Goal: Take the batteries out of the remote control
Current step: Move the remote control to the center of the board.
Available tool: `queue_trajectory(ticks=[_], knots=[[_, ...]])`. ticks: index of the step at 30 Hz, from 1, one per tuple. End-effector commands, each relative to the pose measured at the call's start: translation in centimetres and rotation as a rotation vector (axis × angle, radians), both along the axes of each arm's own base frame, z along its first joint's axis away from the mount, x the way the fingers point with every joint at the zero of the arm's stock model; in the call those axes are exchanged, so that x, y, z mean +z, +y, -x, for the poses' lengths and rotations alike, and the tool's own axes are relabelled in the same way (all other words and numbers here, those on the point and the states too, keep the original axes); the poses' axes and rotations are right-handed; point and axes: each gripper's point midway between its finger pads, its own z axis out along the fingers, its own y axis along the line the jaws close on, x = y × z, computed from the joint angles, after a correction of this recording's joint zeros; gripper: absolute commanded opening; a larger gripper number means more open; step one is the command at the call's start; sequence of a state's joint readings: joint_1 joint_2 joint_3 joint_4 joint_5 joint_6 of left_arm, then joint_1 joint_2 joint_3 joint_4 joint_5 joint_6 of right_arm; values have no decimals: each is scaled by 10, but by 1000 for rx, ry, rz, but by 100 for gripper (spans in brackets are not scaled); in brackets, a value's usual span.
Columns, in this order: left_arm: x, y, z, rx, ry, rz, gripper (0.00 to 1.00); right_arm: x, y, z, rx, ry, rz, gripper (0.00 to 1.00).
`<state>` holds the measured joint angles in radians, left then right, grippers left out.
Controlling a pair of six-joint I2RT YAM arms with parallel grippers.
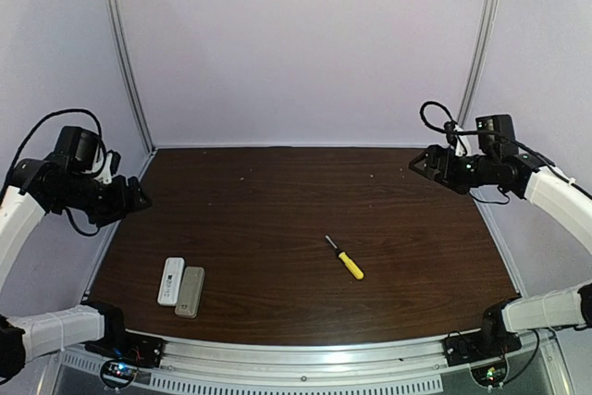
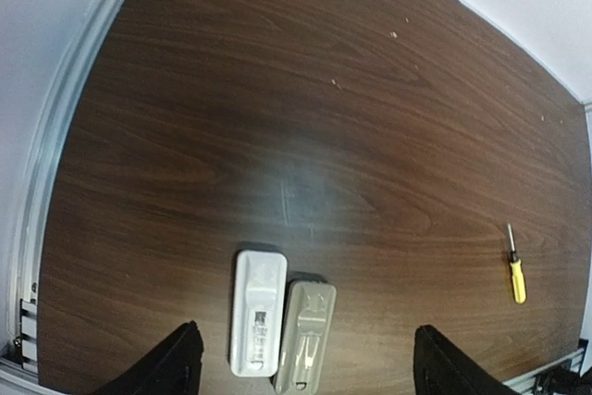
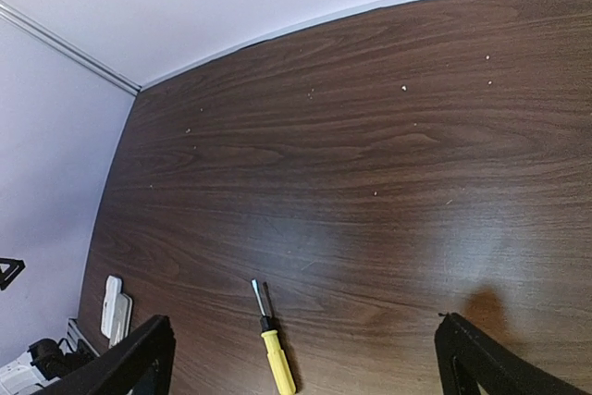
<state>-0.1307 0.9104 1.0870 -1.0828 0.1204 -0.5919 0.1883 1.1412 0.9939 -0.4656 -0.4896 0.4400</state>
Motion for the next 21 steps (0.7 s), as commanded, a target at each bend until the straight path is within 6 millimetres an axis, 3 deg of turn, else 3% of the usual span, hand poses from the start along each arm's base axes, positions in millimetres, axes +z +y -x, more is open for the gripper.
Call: queue_trajectory(ticks=[1, 8, 18, 21], knots=[[-22, -19, 23, -23, 94, 27, 78, -3, 6, 10, 27, 19, 67, 100], [-45, -45, 29, -126, 159, -2, 76, -13, 15, 21, 59, 51, 98, 100], [-90, -105, 44, -254, 281, -67, 75, -25, 11, 37, 54, 88, 160, 100], [-101, -109, 42, -242, 298, -114, 75, -27, 8, 41, 48, 92, 171, 100]])
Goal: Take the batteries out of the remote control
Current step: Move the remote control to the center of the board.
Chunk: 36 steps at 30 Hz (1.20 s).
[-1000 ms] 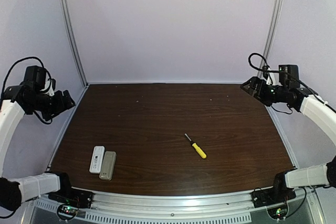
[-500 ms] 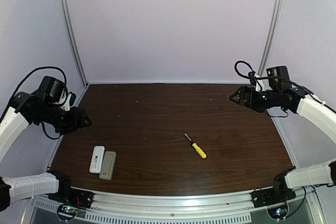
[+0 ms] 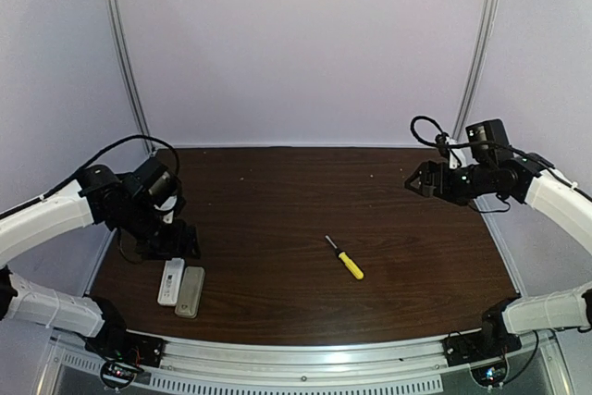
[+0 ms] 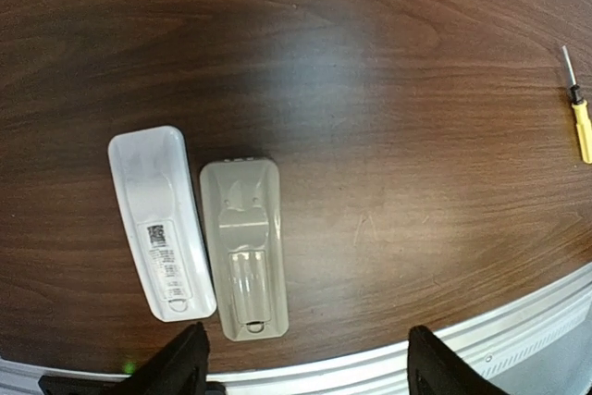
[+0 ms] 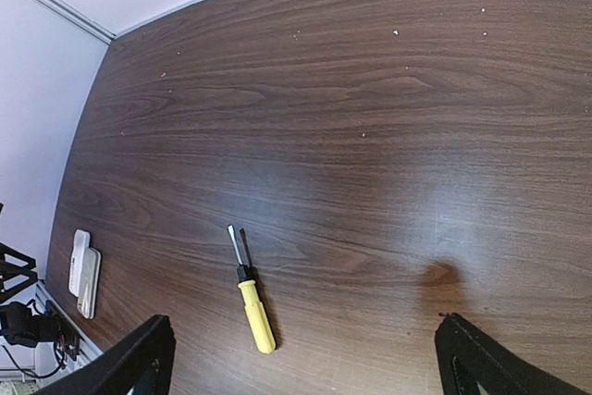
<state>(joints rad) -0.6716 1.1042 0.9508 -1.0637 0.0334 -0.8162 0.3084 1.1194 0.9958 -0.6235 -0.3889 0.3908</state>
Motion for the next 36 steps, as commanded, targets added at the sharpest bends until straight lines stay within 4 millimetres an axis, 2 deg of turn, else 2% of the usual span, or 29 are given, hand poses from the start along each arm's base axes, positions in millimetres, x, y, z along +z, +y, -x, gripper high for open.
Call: queue_trajectory(ticks=[1, 6, 15, 18, 30, 36], knots=[[-16, -11, -10, 46, -9, -30, 75, -3, -10, 9, -23, 0, 50, 100], [-45, -12, -5, 53, 67, -75, 78, -4, -16, 15, -42, 7, 64, 100], [-74, -8, 3, 69, 111, -92, 78, -13, -22, 25, -58, 23, 75, 100], [-84, -12, 10, 55, 149, -63, 78, -12, -21, 25, -69, 19, 60, 100], [-103, -9, 12, 62, 186, -108, 78, -17, -20, 24, -68, 39, 56, 100], [-111, -6, 16, 85, 206, -119, 81, -17, -15, 21, -65, 44, 29, 100]])
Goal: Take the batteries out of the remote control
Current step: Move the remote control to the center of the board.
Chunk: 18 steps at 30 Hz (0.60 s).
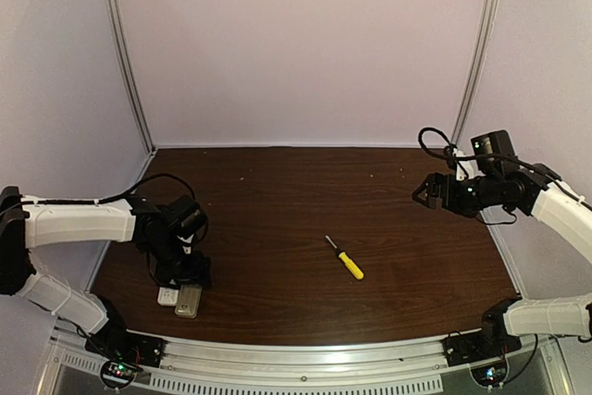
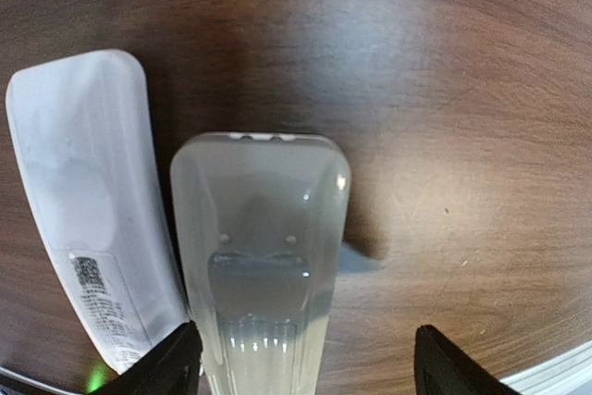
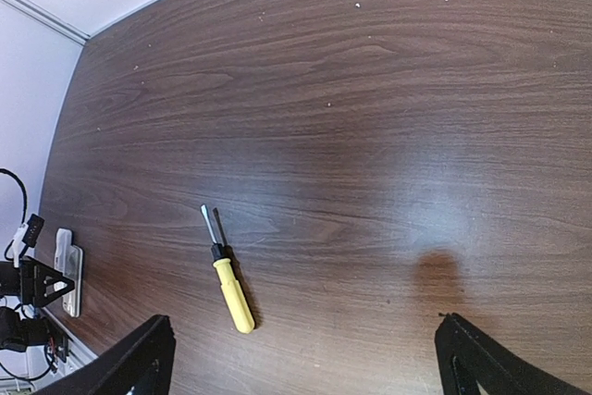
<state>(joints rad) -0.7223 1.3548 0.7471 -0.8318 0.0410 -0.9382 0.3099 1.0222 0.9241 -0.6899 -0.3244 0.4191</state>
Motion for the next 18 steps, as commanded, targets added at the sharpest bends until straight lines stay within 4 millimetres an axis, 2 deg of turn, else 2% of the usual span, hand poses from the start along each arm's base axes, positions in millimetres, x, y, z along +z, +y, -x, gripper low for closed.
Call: queue_trajectory(ticks=[1, 9, 18], knots=[[-9, 0, 3, 21, 11, -4, 81, -4, 4, -3, 2, 10, -9, 100], [-19, 5, 5, 4, 36, -40, 85, -5, 3, -4, 7, 7, 12, 100], [-24, 1, 6, -19, 48, -65, 83, -8, 2, -4, 12, 12, 22, 100]])
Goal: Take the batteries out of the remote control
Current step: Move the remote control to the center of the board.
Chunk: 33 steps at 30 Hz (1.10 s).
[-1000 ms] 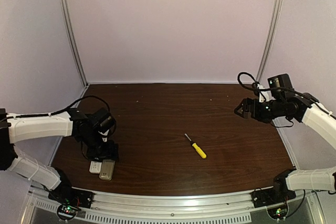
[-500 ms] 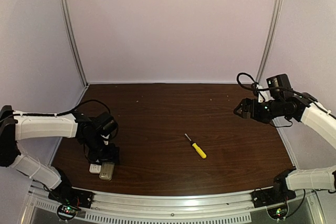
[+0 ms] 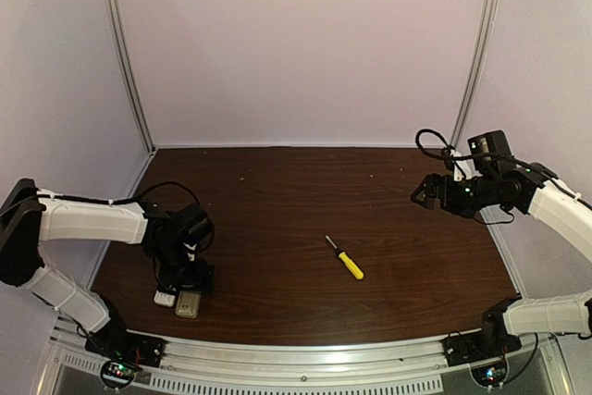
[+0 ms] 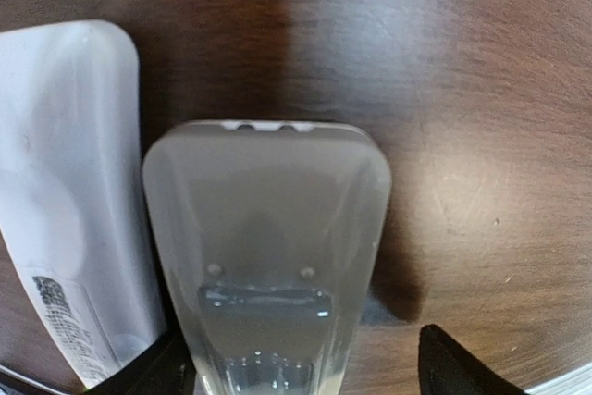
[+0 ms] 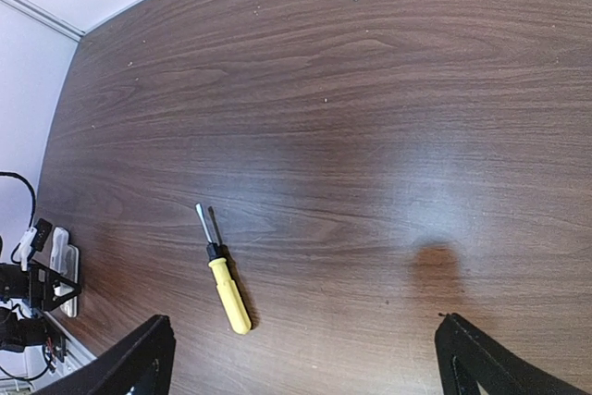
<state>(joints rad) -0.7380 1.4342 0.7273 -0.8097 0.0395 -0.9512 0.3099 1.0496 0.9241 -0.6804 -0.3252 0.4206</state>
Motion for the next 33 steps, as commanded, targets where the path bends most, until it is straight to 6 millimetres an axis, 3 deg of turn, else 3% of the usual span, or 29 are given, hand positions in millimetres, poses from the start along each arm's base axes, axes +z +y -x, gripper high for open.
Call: queue_trajectory(ticks=[1, 4, 9, 16, 27, 33], knots=[[-2, -3, -3, -21, -9, -12, 82, -3, 0, -1, 11, -6, 23, 100], [-1, -7, -5, -27, -8, -5, 77, -2, -1, -1, 5, -9, 28, 100], [-1, -10, -7, -17, -13, -12, 59, -3, 0, 2, -4, -6, 5, 100], [11, -25, -8, 46, 2, -9, 53, -5, -6, 4, -22, -1, 26, 100], [31, -80, -39, 173, -18, 49, 51, -1, -1, -4, -20, 5, 12, 100], [31, -127, -59, 211, -9, 83, 52, -5, -2, -2, -18, 23, 31, 100]])
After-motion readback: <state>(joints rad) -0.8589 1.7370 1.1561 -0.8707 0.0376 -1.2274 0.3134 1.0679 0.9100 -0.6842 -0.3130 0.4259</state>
